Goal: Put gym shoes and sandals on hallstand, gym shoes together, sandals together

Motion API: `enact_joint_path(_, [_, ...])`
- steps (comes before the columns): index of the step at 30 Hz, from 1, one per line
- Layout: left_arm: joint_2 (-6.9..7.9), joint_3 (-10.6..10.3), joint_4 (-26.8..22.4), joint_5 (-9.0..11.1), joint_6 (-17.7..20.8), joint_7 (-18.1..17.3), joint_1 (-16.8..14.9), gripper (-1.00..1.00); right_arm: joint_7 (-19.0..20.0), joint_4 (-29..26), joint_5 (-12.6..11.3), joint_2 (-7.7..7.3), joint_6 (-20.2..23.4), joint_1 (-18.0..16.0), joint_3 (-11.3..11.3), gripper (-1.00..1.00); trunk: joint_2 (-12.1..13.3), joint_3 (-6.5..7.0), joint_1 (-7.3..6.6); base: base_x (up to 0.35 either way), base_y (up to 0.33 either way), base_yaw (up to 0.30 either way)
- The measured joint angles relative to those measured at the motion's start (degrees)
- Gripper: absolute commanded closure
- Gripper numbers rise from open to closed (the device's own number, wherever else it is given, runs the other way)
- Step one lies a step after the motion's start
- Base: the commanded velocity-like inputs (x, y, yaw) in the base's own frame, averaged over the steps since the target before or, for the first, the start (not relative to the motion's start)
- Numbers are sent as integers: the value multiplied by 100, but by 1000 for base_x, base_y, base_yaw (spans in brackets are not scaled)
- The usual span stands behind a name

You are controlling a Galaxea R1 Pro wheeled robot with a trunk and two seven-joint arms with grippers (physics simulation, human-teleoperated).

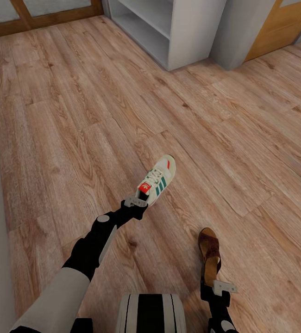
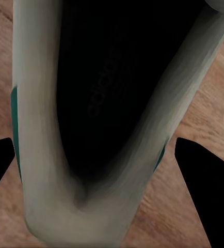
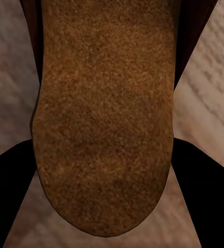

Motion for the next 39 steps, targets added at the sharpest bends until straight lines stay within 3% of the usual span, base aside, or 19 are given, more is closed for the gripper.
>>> enact_joint_path(13, [16, -12, -16, 0, 61, 10, 94, 100, 13, 1, -7, 0, -2, 0, 12, 100, 0, 0, 0, -3, 0, 0])
enact_joint_path(31, [64, 1, 7, -18, 65, 33, 103, 100, 22, 2, 11, 4, -6, -1, 41, 100, 24, 398, -47, 0, 0, 0])
enact_joint_path(39, [92, 30, 41, -37, 62, 60, 287, 100, 22, 1, 10, 9, -7, -1, 41, 100, 35, 576, -67, 0, 0, 0])
